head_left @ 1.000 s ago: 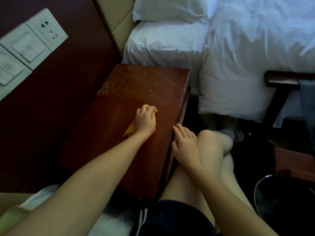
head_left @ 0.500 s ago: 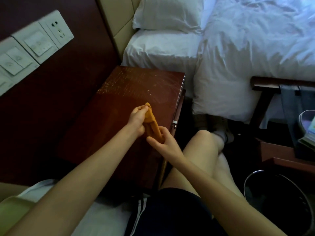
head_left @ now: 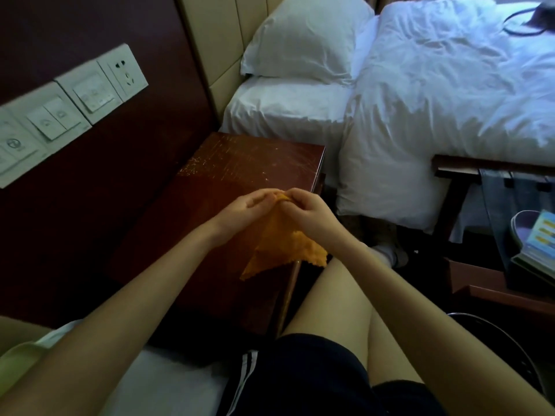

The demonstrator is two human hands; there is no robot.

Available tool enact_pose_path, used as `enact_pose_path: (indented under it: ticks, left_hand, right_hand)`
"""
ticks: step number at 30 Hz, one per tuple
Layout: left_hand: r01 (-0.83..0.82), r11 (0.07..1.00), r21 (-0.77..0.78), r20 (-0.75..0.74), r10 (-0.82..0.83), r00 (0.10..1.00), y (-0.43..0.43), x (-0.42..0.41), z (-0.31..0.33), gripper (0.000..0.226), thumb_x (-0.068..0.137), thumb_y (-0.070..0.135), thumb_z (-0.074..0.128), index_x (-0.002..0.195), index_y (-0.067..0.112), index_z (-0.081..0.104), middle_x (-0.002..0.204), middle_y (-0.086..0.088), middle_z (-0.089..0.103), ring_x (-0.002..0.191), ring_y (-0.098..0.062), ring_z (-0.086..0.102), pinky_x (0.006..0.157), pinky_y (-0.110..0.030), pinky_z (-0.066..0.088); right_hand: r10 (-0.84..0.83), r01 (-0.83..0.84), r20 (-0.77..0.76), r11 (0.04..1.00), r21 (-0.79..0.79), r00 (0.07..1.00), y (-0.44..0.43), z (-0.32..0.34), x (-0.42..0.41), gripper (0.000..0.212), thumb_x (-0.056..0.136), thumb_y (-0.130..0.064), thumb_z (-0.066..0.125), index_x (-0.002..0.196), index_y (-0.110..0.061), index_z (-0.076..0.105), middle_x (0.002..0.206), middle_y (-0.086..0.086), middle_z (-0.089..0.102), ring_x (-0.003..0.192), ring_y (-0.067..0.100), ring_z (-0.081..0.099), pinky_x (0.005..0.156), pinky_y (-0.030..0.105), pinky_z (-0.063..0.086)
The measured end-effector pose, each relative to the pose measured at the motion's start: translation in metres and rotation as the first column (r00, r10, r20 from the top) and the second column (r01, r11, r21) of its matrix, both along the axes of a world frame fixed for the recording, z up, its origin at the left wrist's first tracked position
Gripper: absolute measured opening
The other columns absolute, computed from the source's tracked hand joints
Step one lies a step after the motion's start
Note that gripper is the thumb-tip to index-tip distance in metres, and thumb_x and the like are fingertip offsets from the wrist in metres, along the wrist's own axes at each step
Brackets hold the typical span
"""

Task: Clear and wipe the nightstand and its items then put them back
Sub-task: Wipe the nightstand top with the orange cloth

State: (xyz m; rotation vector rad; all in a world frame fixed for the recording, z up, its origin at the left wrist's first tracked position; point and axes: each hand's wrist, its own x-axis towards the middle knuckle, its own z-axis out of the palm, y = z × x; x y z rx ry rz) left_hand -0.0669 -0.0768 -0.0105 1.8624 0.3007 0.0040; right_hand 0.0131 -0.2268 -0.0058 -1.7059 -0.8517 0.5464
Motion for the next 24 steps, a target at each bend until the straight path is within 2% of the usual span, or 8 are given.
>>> enact_pose_path:
  ticks: [6, 8, 12, 15, 16, 18, 20, 24]
  left_hand:
    - [0.071, 0.997, -0.042, 0.008, -0.071, 0.997, -0.013, -0.006, 0.02, 0.037, 0.079, 0.038, 0.062, 0.11, 0.017, 0.062, 0.098, 0.001, 0.069, 0.09, -0.012, 0.066, 0.07, -0.02, 0.052]
    - [0.042, 0.995, -0.091, 0.039, -0.039, 0.998, -0.015, -0.008, 0.025, 0.036, 0.079, 0.035, 0.061, 0.103, 0.008, 0.06, 0.088, -0.001, 0.066, 0.082, -0.015, 0.064, 0.069, -0.024, 0.05]
    - [-0.037, 0.919, -0.391, 0.082, 0.075, 0.994, -0.021, -0.01, 0.037, 0.015, 0.087, 0.028, 0.052, 0.085, 0.015, 0.057, 0.071, 0.002, 0.059, 0.066, -0.009, 0.057, 0.064, -0.024, 0.048]
    - [-0.109, 0.832, -0.544, 0.088, 0.186, 0.979, -0.03, -0.012, 0.043, 0.021, 0.096, 0.026, 0.042, 0.088, 0.014, 0.058, 0.069, 0.001, 0.063, 0.067, -0.012, 0.06, 0.063, -0.024, 0.053]
    - [-0.099, 0.8, -0.592, 0.097, 0.193, 0.976, -0.033, -0.013, 0.045, 0.022, 0.097, 0.026, 0.041, 0.095, 0.011, 0.057, 0.074, -0.003, 0.064, 0.07, -0.014, 0.061, 0.065, -0.025, 0.054]
    - [-0.082, 0.78, -0.62, 0.123, 0.2, 0.972, -0.034, -0.017, 0.048, 0.023, 0.097, 0.025, 0.039, 0.1, 0.009, 0.056, 0.083, -0.007, 0.065, 0.078, -0.017, 0.063, 0.071, -0.027, 0.055]
    - [-0.08, 0.808, -0.584, 0.147, 0.202, 0.968, -0.034, -0.022, 0.05, 0.019, 0.097, 0.021, 0.042, 0.102, 0.011, 0.057, 0.089, -0.007, 0.065, 0.083, -0.018, 0.063, 0.075, -0.028, 0.055]
    - [-0.112, 0.877, -0.468, 0.165, 0.211, 0.964, -0.032, -0.032, 0.048, 0.021, 0.091, 0.015, 0.053, 0.11, 0.008, 0.055, 0.09, -0.006, 0.065, 0.081, -0.016, 0.065, 0.069, -0.026, 0.055]
  right_hand:
    - [0.033, -0.007, 0.216, 0.993, -0.12, 0.976, -0.007, 0.035, 0.013, 0.011, 0.093, -0.017, 0.052, 0.088, -0.015, 0.062, 0.07, -0.005, 0.055, 0.063, 0.009, 0.05, 0.054, 0.017, 0.041]
    - [-0.019, 0.05, 0.254, 0.992, -0.116, 0.967, -0.011, 0.039, 0.014, 0.011, 0.091, -0.016, 0.053, 0.091, -0.012, 0.063, 0.073, -0.002, 0.056, 0.068, 0.014, 0.053, 0.061, 0.024, 0.044]
    - [-0.169, 0.302, 0.456, 0.923, -0.237, 0.874, -0.013, 0.034, 0.008, 0.024, 0.09, -0.032, 0.054, 0.107, -0.017, 0.056, 0.107, 0.005, 0.058, 0.1, 0.025, 0.053, 0.088, 0.04, 0.04]
    - [-0.272, 0.449, 0.576, 0.874, -0.188, 0.771, -0.01, 0.026, -0.008, 0.025, 0.088, -0.038, 0.055, 0.104, -0.017, 0.055, 0.108, 0.006, 0.053, 0.103, 0.026, 0.047, 0.086, 0.039, 0.033]
    - [-0.291, 0.412, 0.51, 0.901, -0.14, 0.809, -0.008, 0.024, -0.013, 0.023, 0.089, -0.034, 0.054, 0.105, -0.018, 0.057, 0.106, 0.004, 0.054, 0.103, 0.025, 0.049, 0.084, 0.037, 0.036]
    - [-0.212, 0.216, 0.079, 0.975, -0.052, 0.974, -0.006, 0.024, -0.022, 0.026, 0.094, -0.031, 0.049, 0.115, -0.019, 0.057, 0.102, -0.002, 0.059, 0.102, 0.021, 0.057, 0.075, 0.027, 0.045]
    - [-0.059, 0.064, -0.364, 0.998, 0.002, 0.93, -0.006, 0.026, -0.03, 0.034, 0.096, -0.039, 0.044, 0.124, -0.022, 0.052, 0.103, -0.004, 0.062, 0.098, 0.016, 0.061, 0.07, 0.025, 0.049]
    - [0.065, 0.005, -0.507, 0.991, 0.135, 0.859, -0.009, 0.017, -0.039, 0.038, 0.093, -0.042, 0.049, 0.125, -0.02, 0.054, 0.107, 0.001, 0.065, 0.1, 0.019, 0.062, 0.083, 0.034, 0.051]
